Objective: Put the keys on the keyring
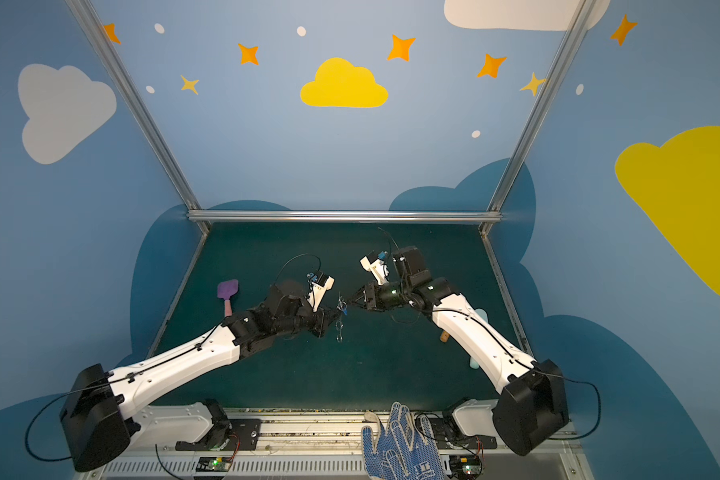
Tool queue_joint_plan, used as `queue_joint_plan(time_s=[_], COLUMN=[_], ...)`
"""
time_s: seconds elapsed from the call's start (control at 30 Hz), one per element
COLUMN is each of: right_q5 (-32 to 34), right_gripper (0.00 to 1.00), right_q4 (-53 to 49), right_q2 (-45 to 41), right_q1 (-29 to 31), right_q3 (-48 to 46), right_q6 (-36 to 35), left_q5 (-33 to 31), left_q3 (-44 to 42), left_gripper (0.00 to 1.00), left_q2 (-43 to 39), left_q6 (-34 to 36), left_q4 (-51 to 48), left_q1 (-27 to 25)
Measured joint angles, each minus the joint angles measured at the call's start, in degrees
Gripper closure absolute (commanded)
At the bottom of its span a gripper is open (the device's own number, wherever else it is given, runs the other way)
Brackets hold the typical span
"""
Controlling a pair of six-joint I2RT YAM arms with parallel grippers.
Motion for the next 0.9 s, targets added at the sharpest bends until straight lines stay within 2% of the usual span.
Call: queue_joint_plan(time_s=[0.27,0.47,0.7,0.9], right_q5=[3.6,6.1,7.2,6.6], right_gripper=[0.66,0.64,0.67,0.69], right_q4=[13.1,27.0,40.0,45.2], right_q2=[-7.6,-8.4,-6.6,-4.1], right_q1=[1.5,3.8,4.7,5.7], right_q3=[-11.5,-20.8,-22.2,-22.2], right_q6=[6.1,11.4,15.3,16.9], left_q5=[-1.9,-2.0,-1.6,-1.4], left_q3=[-0.7,-0.7,-0.7,-0.7], left_gripper=[0.96,0.96,0.96,0.96], left_q2=[-0.8,-0.8,-0.8,-0.8], left_q6=[-2.8,-4.1,-5.2,-5.6], left_q4=[1.3,1.9,3.0,3.5], left_q1=[0.0,0.2,0.2,0.2])
